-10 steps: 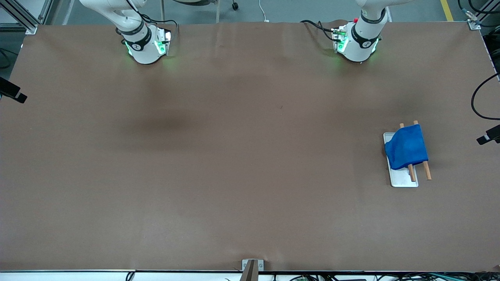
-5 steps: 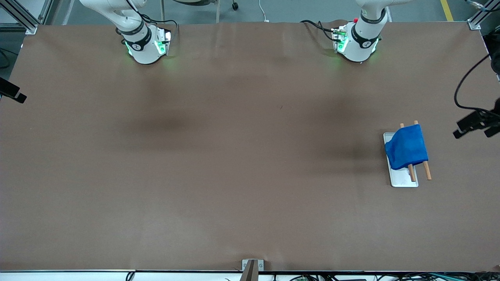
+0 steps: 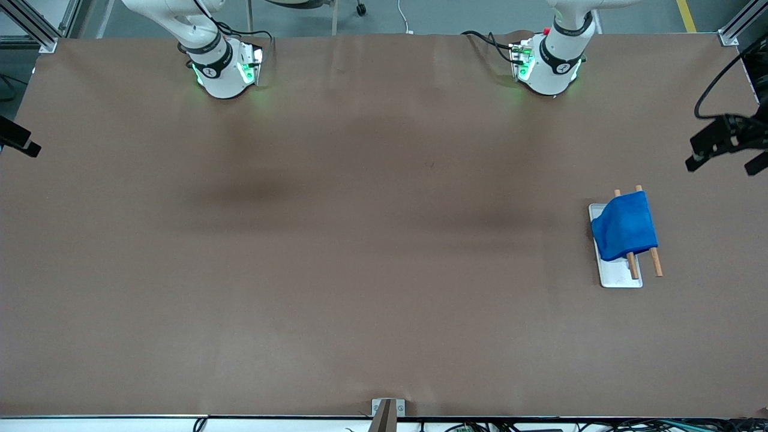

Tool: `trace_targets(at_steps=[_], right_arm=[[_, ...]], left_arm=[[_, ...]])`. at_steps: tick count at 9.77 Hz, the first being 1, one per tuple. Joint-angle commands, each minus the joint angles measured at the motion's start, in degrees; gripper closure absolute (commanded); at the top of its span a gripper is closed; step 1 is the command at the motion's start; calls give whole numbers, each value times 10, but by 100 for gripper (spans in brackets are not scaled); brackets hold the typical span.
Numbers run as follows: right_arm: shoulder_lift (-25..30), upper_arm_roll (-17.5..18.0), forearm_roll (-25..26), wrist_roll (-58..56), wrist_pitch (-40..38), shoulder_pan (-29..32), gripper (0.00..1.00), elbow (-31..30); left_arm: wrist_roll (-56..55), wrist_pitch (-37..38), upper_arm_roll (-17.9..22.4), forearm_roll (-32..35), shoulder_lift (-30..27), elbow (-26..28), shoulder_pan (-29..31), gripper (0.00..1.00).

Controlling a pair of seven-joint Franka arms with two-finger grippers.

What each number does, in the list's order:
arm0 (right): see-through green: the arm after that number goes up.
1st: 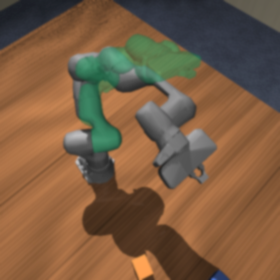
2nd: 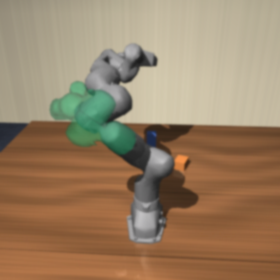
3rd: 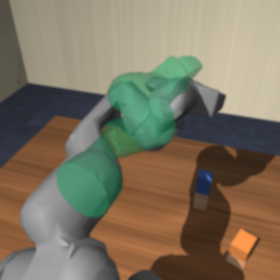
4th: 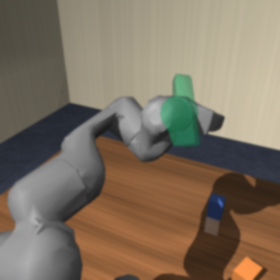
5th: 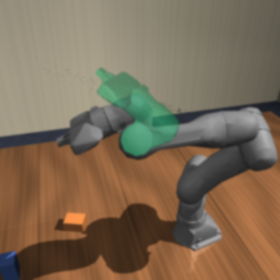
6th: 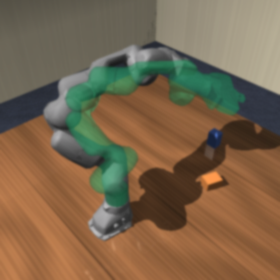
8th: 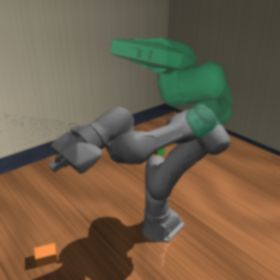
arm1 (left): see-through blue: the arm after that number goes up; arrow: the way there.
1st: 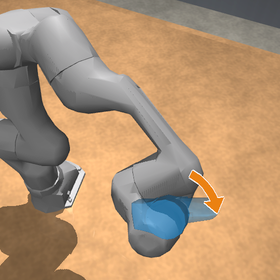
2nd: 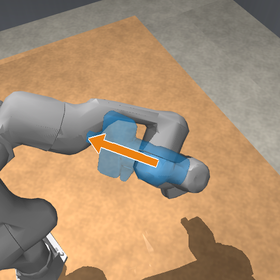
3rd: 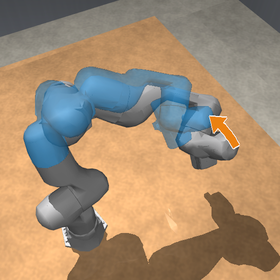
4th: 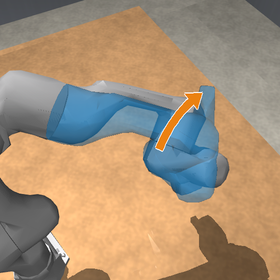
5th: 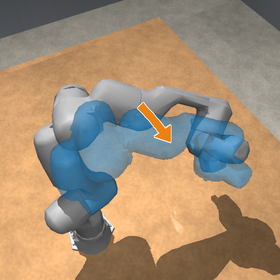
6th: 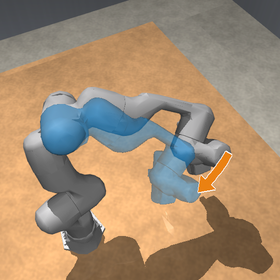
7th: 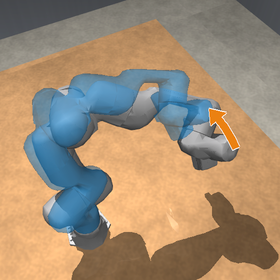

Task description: Right arm passes towel to left arm to hang

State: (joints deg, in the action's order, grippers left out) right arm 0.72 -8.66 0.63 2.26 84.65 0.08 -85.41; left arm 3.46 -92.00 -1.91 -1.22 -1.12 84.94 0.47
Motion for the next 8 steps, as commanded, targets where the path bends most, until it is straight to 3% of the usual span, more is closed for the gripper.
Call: trace_targets(at_steps=[1, 8], right_arm=[[-1, 5, 0, -7, 2, 3, 0, 11], [-1, 3, -2, -14, 8, 7, 0, 5]], left_arm=[[-11, 43, 7, 8, 15, -19, -6, 0], [-60, 66, 1, 6, -7, 6, -9, 0]])
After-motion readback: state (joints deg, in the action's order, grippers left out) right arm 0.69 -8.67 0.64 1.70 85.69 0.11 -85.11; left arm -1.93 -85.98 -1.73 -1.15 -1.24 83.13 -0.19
